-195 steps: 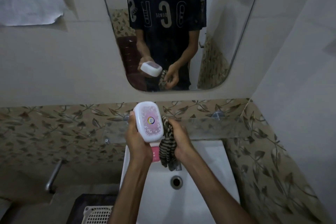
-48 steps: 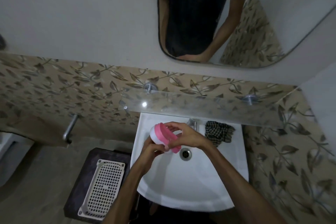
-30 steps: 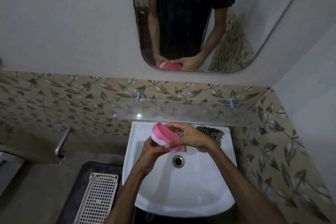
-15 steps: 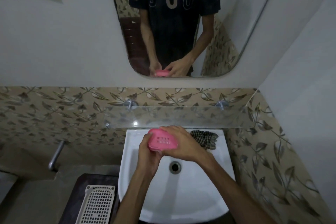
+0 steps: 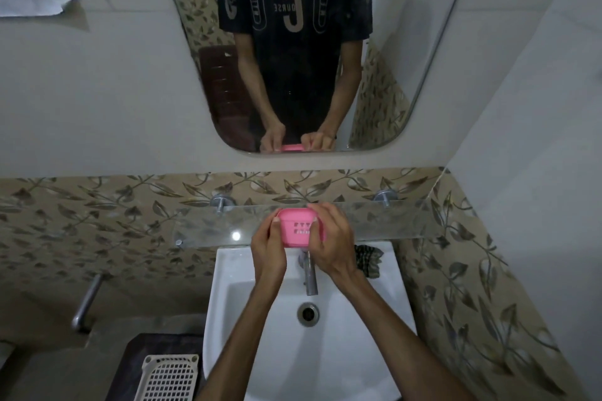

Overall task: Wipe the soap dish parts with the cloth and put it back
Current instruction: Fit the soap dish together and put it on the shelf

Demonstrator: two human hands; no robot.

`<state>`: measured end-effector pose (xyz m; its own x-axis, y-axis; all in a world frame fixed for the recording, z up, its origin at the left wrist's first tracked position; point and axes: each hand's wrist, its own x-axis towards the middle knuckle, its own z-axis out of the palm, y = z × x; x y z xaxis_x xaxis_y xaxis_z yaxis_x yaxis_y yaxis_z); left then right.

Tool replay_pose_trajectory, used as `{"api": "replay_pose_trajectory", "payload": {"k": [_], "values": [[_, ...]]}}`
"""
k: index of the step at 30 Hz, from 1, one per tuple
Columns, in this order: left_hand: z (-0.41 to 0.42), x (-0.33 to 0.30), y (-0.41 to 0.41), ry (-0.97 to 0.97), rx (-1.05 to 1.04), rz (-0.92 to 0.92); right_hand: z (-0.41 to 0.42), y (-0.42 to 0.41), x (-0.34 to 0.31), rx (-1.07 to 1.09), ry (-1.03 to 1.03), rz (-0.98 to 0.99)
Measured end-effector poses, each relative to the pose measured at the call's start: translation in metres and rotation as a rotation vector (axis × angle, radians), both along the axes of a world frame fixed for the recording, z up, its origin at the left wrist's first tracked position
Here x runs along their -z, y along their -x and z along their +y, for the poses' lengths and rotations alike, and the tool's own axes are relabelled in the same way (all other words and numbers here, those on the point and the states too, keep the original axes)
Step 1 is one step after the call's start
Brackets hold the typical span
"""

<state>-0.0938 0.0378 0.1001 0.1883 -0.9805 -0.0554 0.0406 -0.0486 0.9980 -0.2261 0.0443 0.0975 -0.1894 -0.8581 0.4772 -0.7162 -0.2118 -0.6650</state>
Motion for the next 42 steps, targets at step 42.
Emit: {"api": "replay_pose_trajectory", "payload": {"k": [42], "values": [[0.014,0.011,0.006,0.529,0.128,-0.85,0.049,0.049,0.036,0.209,0.195,-0.056]]}}
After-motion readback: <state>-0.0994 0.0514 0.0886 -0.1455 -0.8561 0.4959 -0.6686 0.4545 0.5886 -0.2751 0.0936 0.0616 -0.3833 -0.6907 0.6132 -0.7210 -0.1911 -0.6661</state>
